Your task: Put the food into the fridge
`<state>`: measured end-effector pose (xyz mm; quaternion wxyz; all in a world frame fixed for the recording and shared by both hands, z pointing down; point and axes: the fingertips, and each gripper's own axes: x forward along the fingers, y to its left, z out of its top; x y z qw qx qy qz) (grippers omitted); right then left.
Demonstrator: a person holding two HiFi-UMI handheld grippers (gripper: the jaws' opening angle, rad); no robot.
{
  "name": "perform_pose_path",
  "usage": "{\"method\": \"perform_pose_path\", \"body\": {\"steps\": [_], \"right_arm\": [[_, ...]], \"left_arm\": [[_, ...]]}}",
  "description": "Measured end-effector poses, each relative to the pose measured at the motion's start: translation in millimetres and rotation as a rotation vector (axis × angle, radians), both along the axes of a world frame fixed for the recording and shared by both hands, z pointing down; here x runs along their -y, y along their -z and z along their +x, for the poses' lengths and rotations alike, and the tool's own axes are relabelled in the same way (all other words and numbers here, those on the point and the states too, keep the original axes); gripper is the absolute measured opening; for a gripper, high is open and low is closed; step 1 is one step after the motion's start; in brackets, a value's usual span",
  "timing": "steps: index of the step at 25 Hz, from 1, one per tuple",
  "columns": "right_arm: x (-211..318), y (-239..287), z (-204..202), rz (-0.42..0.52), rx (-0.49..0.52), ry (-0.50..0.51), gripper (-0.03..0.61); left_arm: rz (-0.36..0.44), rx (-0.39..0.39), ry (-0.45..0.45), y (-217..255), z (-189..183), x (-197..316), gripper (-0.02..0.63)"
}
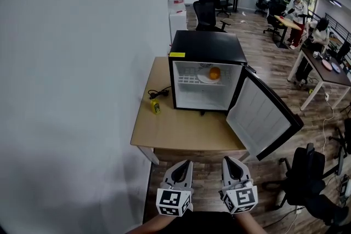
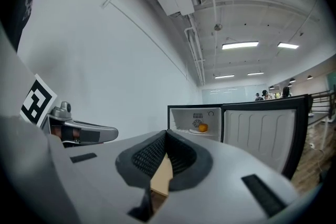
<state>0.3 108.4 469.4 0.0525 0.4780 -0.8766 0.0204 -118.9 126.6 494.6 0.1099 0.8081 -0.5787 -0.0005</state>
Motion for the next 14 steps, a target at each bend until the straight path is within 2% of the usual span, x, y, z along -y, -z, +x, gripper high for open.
{"method": "perform_pose_path", "body": {"steps": [9, 14], "right_arm": [[0.2, 5.2, 3.3, 0.017, -0.007, -0.025, 0.059], [-1.6, -2.4, 5.3, 0.003, -0.005, -0.042, 0.060]], "left_arm": [[0.036, 0.010, 0.013, 12.5, -4.7, 6.5, 0.014], [0.030, 0.009, 0.027, 7.3, -11.7, 10.3, 0.014]]}}
